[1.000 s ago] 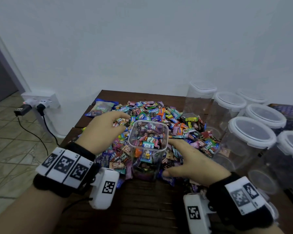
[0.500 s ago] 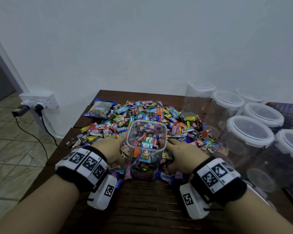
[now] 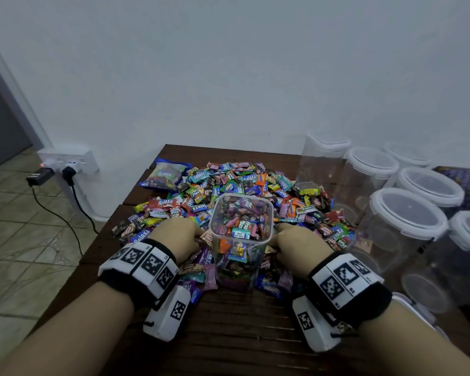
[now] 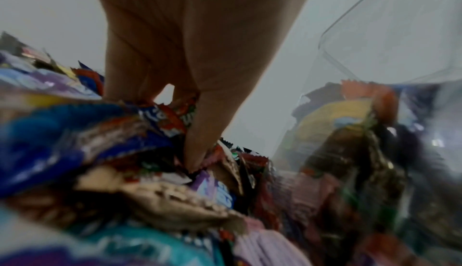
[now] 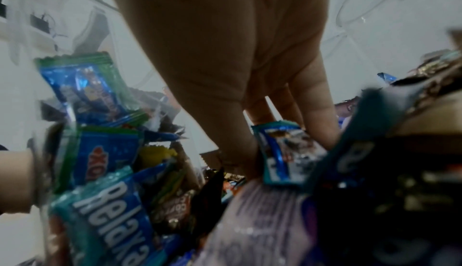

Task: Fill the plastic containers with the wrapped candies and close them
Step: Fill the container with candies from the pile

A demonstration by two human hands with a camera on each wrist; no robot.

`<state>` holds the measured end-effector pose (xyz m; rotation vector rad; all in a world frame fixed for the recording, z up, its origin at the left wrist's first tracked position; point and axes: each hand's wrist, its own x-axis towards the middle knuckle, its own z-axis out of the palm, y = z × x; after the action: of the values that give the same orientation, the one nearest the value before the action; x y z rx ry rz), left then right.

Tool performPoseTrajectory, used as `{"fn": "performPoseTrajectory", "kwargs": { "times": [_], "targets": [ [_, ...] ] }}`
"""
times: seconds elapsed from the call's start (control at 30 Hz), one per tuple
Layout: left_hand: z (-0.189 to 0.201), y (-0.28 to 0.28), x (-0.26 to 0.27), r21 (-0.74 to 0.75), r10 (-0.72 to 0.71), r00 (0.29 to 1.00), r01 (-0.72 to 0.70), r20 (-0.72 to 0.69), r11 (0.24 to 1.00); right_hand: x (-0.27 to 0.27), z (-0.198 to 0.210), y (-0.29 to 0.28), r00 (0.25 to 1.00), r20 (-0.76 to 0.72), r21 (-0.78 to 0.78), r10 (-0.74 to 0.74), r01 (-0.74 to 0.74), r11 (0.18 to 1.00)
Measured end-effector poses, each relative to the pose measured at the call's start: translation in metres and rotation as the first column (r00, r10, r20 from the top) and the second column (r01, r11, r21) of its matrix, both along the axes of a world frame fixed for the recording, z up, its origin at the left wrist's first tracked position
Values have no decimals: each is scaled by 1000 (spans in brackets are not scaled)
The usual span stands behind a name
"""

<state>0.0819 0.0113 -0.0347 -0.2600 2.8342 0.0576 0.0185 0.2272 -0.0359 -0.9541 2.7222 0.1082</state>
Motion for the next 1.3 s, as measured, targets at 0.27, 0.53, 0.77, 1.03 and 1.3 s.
{"fn": "performPoseTrajectory", "kwargs": {
  "times": [0.27,0.53,0.77,1.03,1.3],
  "targets": [
    [7,2,2,42,33,995,-29,-98,999,1,8,4,1000,6,-40,-18,18,999],
    [12,-2,6,177,157,957,-115,-245,977,5,20,10,997,-36,-166,-67,61,984],
    [23,0,13,329,252,900,-131,-355,935,10,30,17,992,-96,-262,-80,53,964],
    [53,4,26,503,365,769,-67,-524,862,19,65,22,959,-215,-581,-187,29,813],
    [74,18,36,682,465,642,125,-609,720,42,92,4,959,-238,-811,-154,-109,575]
  ]
}}
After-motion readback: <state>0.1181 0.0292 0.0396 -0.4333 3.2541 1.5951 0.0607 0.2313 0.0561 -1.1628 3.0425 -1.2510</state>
